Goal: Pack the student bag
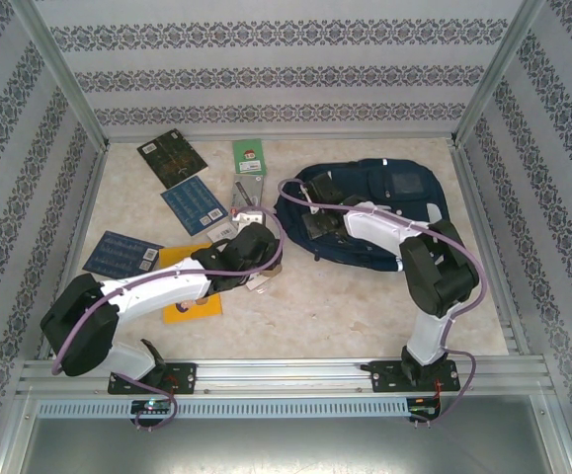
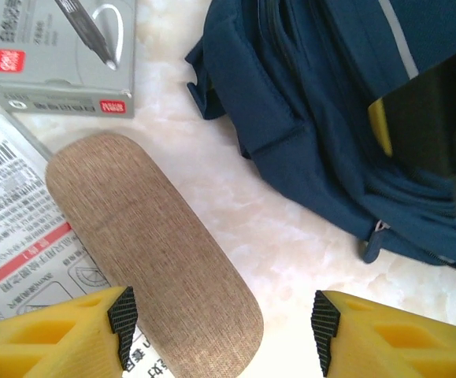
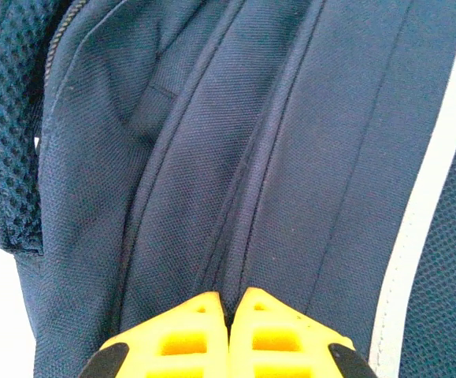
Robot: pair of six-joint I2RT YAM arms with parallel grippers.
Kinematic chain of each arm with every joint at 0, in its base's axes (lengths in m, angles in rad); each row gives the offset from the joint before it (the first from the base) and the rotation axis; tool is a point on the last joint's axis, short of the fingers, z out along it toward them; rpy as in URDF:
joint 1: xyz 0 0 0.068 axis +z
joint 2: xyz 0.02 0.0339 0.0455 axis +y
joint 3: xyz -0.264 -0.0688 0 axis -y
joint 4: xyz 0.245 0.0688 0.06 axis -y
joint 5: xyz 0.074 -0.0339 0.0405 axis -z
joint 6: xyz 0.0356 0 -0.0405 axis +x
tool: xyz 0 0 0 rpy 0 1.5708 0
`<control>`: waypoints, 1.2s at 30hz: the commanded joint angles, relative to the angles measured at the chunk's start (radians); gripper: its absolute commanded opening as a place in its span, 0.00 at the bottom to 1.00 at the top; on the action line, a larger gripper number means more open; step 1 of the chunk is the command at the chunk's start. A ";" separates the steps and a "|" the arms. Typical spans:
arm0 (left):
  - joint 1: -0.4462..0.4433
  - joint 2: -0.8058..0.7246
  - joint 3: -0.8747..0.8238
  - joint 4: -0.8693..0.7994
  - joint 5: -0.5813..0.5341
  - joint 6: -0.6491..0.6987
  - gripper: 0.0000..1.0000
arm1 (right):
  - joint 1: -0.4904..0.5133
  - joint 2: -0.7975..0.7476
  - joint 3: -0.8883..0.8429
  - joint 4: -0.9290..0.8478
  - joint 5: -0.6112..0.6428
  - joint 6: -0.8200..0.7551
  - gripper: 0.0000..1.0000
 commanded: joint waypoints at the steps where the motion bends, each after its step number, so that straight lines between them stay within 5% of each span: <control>1: -0.007 -0.001 -0.039 0.148 0.024 0.019 0.63 | -0.027 -0.099 0.028 -0.051 -0.032 0.016 0.00; 18: -0.077 0.330 0.040 0.568 0.188 0.142 0.51 | -0.151 -0.177 0.202 -0.223 -0.303 0.181 0.00; 36: -0.079 0.511 0.109 0.689 0.251 0.179 0.50 | -0.173 -0.145 0.270 -0.266 -0.335 0.246 0.00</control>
